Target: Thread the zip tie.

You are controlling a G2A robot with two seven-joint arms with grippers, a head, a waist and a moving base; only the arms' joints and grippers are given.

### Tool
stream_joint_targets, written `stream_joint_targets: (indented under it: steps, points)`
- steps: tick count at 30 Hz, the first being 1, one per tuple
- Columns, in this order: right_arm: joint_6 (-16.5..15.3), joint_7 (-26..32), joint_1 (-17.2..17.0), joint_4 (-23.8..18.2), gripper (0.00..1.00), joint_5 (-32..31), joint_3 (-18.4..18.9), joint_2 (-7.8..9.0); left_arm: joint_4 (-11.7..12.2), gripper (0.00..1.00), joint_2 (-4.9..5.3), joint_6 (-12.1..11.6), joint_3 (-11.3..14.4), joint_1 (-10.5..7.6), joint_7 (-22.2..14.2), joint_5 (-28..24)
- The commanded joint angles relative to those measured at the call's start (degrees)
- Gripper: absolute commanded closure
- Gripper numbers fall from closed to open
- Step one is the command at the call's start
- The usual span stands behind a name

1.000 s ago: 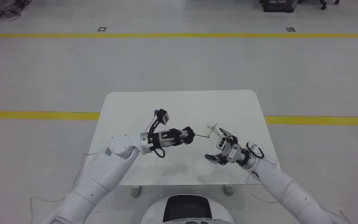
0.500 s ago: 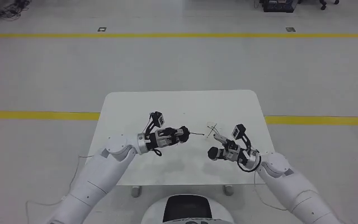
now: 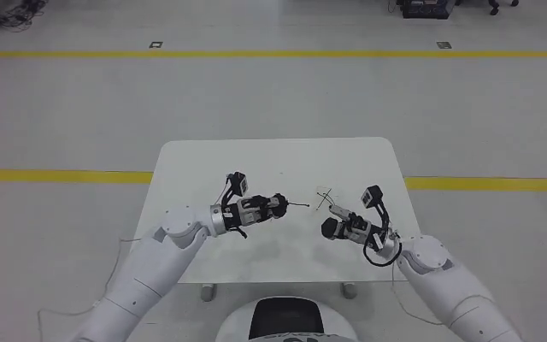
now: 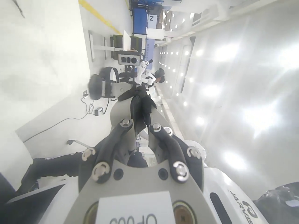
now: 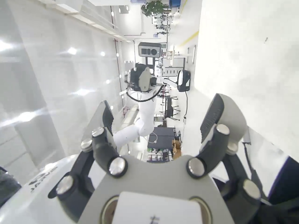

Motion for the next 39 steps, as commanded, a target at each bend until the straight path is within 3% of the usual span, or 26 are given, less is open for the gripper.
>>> stream_joint_targets:
  steps: [1, 5, 10, 20, 21, 22, 29, 34, 39]
  points:
    - [0.4, 2.1, -0.6, -0.8, 0.00, -2.3, 2.0, 0.21, 0.0, 1.00, 0.20, 0.4, -0.4, 0.33, -0.4, 0.0]
    - [0.4, 7.2, -1.3, -1.9, 0.00, -3.8, 4.7, 0.11, -0.1, 1.00, 0.45, 0.8, -0.5, 0.71, -1.0, 0.5]
    - [0.4, 16.9, 0.0, 0.0, 0.00, -3.9, 5.9, -0.70, -0.1, 1.00, 0.49, 0.3, 0.2, 1.59, -1.6, -0.2]
    - [0.4, 17.4, 0.1, 0.4, 0.00, -4.0, 6.0, -0.76, -0.1, 1.00, 0.42, -0.4, 0.6, 1.88, -1.8, -1.1]
    - [0.4, 17.2, 0.1, 0.2, 0.00, -3.6, 5.9, -0.80, 0.1, 1.00, 0.38, -0.3, 0.7, 1.98, -0.5, -0.7]
    - [0.6, 18.1, 0.0, 0.4, 0.00, -0.4, 5.6, -0.99, -0.2, 1.00, 0.29, -0.5, 1.2, 2.17, -0.2, -0.6]
    - [0.4, 32.2, 4.3, 7.1, 0.00, 9.3, 4.1, -2.00, 1.6, 1.00, 0.08, -5.4, 2.9, 3.02, -7.9, -5.3]
    - [0.4, 32.3, 5.6, 7.8, 0.00, 9.8, 2.0, -2.50, 2.9, 1.00, -0.12, -9.7, 3.5, 3.05, -8.1, -5.5]
    - [0.5, 32.0, 5.5, 7.6, 0.00, 10.0, 1.9, -2.54, 2.9, 1.00, -0.14, -9.6, 3.5, 3.10, -7.7, -5.6]
